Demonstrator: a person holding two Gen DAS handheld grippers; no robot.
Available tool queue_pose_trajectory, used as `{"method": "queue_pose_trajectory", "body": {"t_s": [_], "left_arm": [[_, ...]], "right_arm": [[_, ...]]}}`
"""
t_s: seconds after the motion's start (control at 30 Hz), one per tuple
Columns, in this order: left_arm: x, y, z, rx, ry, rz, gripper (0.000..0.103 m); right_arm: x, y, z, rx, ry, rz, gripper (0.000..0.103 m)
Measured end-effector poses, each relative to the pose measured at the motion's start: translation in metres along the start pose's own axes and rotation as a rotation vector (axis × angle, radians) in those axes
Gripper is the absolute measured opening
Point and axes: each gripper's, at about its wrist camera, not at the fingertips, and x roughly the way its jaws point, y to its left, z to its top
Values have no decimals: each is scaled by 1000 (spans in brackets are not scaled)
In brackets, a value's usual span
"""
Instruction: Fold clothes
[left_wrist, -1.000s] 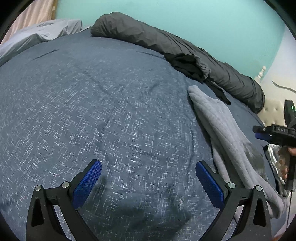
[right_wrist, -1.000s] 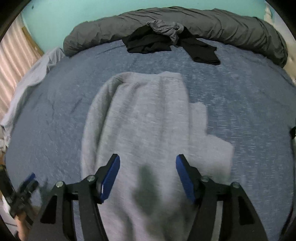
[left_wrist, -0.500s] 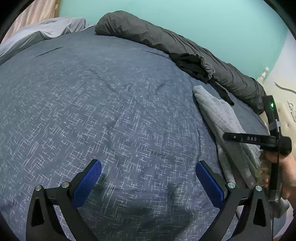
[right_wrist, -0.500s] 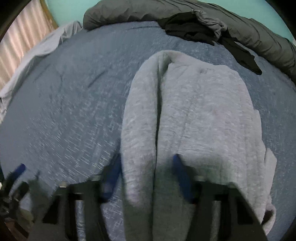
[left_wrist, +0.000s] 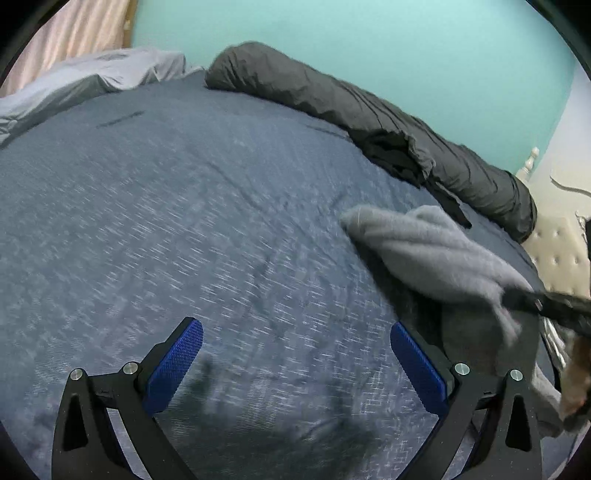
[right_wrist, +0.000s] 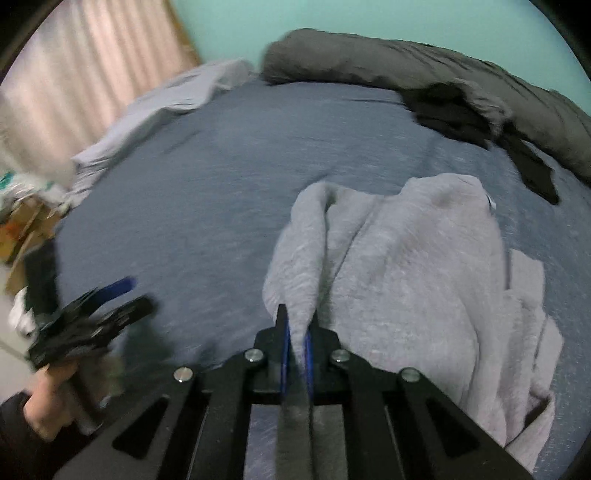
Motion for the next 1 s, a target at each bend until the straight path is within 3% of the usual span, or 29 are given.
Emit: {"method": "queue_pose_trajectory", "body": {"t_s": [0.2,0.33,0.47,0.53,0.6,0.73,0.87,1.0], "left_arm": [[-21,24,1,-56,-19,11,103],[-24,24,1,-52,-22,11,103],[-17,20,3,-44,-4,6,103],[-11,17,4,-35,1,3,103],[-4,14,5,-28,10,3,103],[13,9,3,-26,43,-4,103],[26,1,5,-3,66,-6,103],[30,0,13,20,55,3,103]], "right_arm": [[-3,17,-35,-3,58,98,6],[13,24,-66,-5,156,133,6],[11,8,-64,56,141,117,10],[-4,-3,-58,94,87,114,23],[-22,-18,-51,126,20,107,45],[-40,-52,-30,173,-24,-18,54],[-22,-80,-14,214,32,-156,60],[7,-89,-5,201,76,-229,60]]}}
